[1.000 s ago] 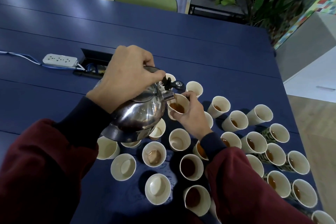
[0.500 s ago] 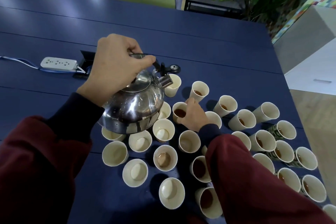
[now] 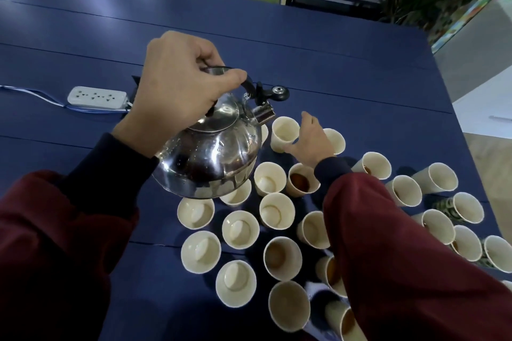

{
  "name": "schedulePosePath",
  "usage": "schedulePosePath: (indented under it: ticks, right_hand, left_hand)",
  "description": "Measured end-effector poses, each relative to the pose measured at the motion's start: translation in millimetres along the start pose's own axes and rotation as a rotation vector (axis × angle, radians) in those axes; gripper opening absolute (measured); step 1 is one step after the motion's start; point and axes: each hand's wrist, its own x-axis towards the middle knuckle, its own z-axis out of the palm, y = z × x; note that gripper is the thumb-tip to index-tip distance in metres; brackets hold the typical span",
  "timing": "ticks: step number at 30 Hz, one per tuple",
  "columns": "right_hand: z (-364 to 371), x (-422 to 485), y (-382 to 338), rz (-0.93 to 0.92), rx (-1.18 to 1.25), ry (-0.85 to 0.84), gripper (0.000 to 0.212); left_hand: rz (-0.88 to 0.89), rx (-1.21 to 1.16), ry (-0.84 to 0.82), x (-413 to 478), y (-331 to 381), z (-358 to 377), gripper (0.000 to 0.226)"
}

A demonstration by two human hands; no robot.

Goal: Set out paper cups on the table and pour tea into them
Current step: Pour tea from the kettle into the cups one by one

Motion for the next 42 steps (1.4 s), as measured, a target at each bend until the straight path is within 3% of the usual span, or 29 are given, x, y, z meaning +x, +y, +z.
schedulePosePath:
  ticks: [4,9,20,28,42]
  right_hand:
    - [17,16,0,0.046,0.037,-0.036,0.093]
    - [29,22,8,0.041,0.114,0.048,0.061]
    - [10,-20,-6,-0.045,0.575,0.274,0.056]
    - [9,-70,-12,-0.200,0.315,0.205,0.059]
    - [6,-122,-28,-0.265,0.333,0.205,0.066]
  left_hand:
    - [-0.020,-0.013,-0.028,11,-11,0,0.030]
    - [-0.034,-0.020,-0.039,17,-23,3,0.029]
    - [-0.021,-0.040,-0.043,8,-9,-1,0.029]
    - [0.087,0.081,-0.092,-16,16,-8,0.028]
    - [0.191,0.264,-0.105,-57,35,-12,0.025]
